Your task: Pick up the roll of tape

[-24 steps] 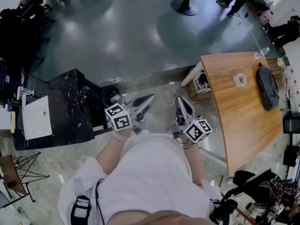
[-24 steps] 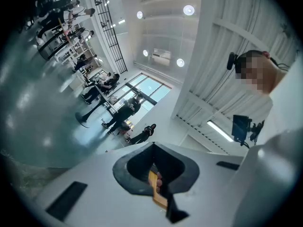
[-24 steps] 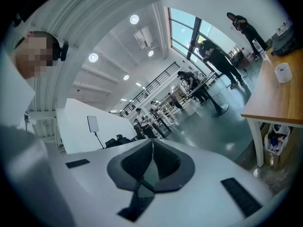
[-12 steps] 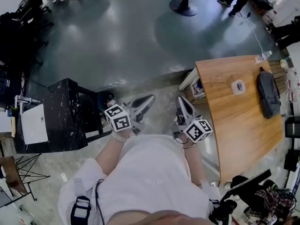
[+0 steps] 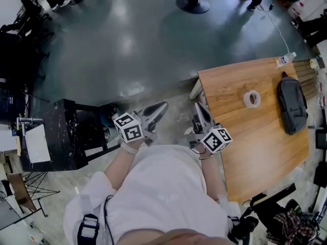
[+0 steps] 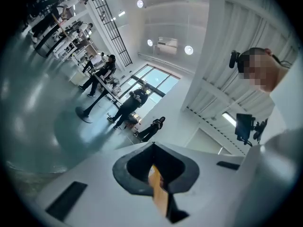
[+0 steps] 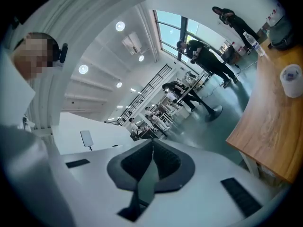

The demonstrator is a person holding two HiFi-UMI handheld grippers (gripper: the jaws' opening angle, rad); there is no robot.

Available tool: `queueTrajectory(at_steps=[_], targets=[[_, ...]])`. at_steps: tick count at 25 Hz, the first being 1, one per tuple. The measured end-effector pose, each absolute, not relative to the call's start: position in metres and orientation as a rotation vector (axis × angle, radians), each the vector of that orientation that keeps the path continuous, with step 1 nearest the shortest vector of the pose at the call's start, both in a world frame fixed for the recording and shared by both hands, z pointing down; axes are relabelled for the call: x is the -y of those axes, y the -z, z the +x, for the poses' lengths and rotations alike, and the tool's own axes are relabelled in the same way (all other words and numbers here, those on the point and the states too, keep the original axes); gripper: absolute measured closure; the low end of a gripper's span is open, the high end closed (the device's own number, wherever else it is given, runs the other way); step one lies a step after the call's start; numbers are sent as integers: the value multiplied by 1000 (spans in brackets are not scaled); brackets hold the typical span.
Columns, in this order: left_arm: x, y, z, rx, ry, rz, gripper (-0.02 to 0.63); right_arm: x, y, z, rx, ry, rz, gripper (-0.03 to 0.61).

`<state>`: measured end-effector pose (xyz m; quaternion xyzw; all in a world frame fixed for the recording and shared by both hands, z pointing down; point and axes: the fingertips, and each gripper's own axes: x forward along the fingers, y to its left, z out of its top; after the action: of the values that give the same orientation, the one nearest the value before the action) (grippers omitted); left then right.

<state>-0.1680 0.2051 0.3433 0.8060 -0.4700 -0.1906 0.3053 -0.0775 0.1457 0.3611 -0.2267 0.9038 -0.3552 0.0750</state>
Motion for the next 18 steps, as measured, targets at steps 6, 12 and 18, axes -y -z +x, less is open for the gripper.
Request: queueTrajectory(at_steps=[6, 12, 18], targets=[[-144, -349, -127, 1260, 449, 2145, 606, -88, -363, -42, -2657, 1103, -647, 555], [-94, -348, -83, 1274, 377, 2131, 606, -40, -365, 1, -2617, 1135, -650, 555], [-52, -353, -42, 1215, 306, 2151, 606, 1, -370, 45, -2564, 1127, -746, 555]])
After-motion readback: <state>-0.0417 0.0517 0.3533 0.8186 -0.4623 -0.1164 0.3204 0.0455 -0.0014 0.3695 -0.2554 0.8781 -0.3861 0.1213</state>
